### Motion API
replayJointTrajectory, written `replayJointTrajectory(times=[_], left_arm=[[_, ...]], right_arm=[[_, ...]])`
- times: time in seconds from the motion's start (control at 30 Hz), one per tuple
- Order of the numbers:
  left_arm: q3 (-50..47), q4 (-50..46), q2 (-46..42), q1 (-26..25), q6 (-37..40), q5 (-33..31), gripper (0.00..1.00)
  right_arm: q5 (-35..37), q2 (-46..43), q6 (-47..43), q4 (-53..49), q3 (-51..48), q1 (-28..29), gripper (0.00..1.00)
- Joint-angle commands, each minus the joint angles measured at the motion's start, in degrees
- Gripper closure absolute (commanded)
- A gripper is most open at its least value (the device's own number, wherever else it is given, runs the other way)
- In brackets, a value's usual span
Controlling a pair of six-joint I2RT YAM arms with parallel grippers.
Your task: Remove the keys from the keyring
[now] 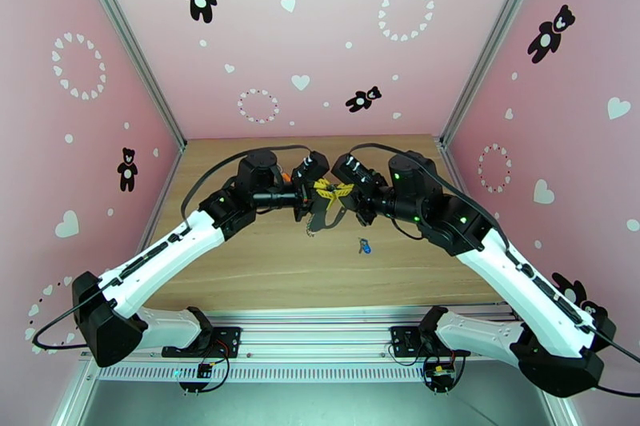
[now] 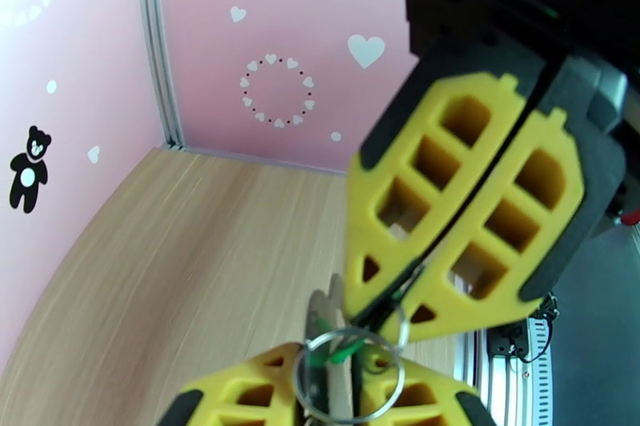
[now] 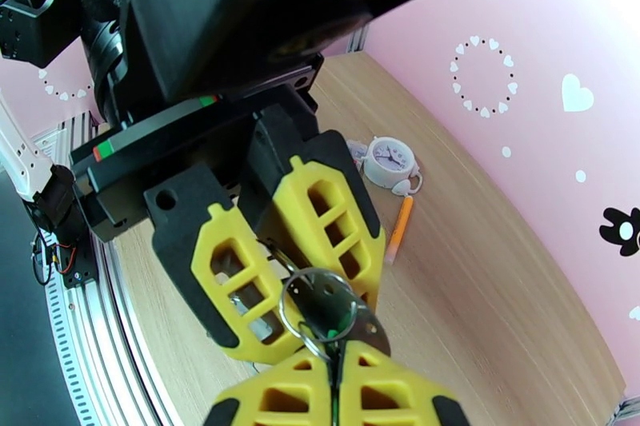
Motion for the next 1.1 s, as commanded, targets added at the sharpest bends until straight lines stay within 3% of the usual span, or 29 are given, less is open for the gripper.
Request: replayJointTrajectory(times=[0.0, 0.23, 0.4, 0.57, 0.63, 0.87, 1.07], left_arm=[[-1.7, -0.1, -1.9, -0.1, 0.7, -6.2, 1.00], [-7.8, 4.1, -3.4, -0.2, 0.9, -7.8, 1.00], [-12.3, 9.0, -4.5, -0.2, 0.1, -8.0, 0.99], [-17.2, 16.5, -6.6, -0.5, 0.1, -5.7, 0.90], [-18.3, 18.2, -7.3, -0.5, 0.4, -5.5, 0.76], [-22.3, 22.1, -11.5, -0.5, 1.3, -11.0, 0.69], [-22.2, 22.1, -11.4, -0.4, 2.3, -9.6, 0.65]], right_arm=[[-1.2, -1.8, 2.3, -0.1, 2.1, 0.4, 1.00], [-7.2, 2.3, 4.7, -9.9, 9.7, 0.3, 1.00], [-6.7, 4.0, 7.0, -13.0, 11.7, 0.0, 1.00], [-8.8, 5.0, 8.5, -12.4, 11.8, -0.5, 1.00], [-10.0, 5.7, 8.7, -13.2, 12.5, -0.8, 1.00], [-16.3, 7.6, 11.1, -15.6, 13.5, -2.5, 1.00], [-18.3, 9.9, 12.6, -17.9, 14.1, -2.8, 1.00]])
